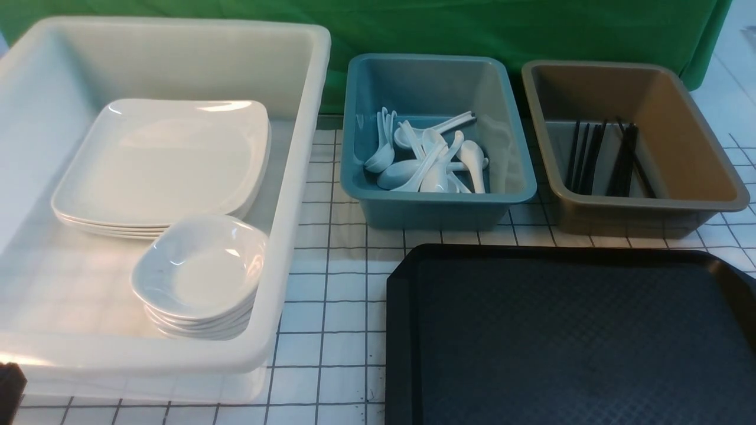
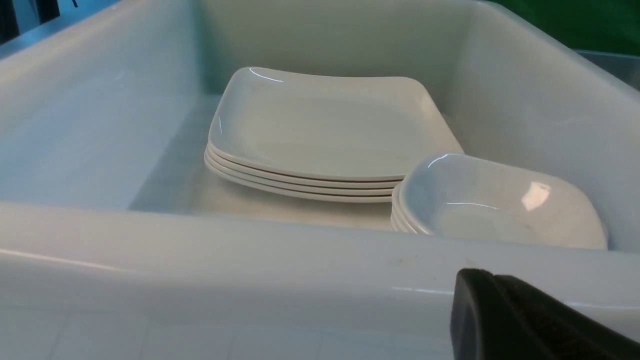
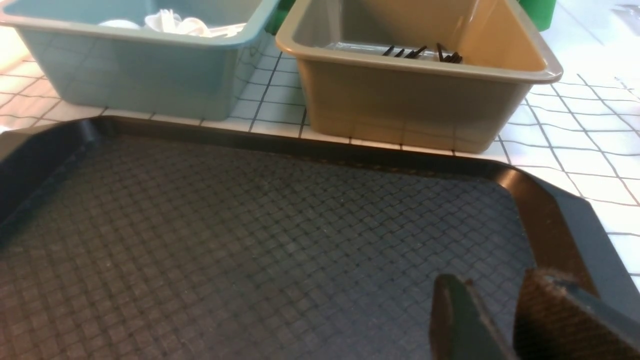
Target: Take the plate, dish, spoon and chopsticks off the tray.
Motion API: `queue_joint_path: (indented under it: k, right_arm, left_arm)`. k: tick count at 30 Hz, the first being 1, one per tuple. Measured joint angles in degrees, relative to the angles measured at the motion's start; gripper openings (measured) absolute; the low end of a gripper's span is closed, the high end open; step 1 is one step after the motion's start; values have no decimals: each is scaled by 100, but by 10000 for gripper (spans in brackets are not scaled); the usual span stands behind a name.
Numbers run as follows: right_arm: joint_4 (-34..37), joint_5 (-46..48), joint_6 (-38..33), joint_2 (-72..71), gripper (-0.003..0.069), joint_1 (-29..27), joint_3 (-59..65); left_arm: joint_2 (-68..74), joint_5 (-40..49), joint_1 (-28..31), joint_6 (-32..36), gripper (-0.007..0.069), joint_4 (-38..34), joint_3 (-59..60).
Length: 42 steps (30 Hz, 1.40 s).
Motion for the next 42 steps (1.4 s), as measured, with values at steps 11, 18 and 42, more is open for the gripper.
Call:
queue_joint_path:
  k: [11,18,42]
  right_arm:
    - [0,0,0,0,240,0,0]
    - [0,0,0,0,240,0,0]
    - [0,0,-5,0,240,0,0]
  left_arm:
    - [0,15,0,192,5,0,0]
    - [0,15,0,215,5,0,0]
    - [0,15,-49,215,5,0,0]
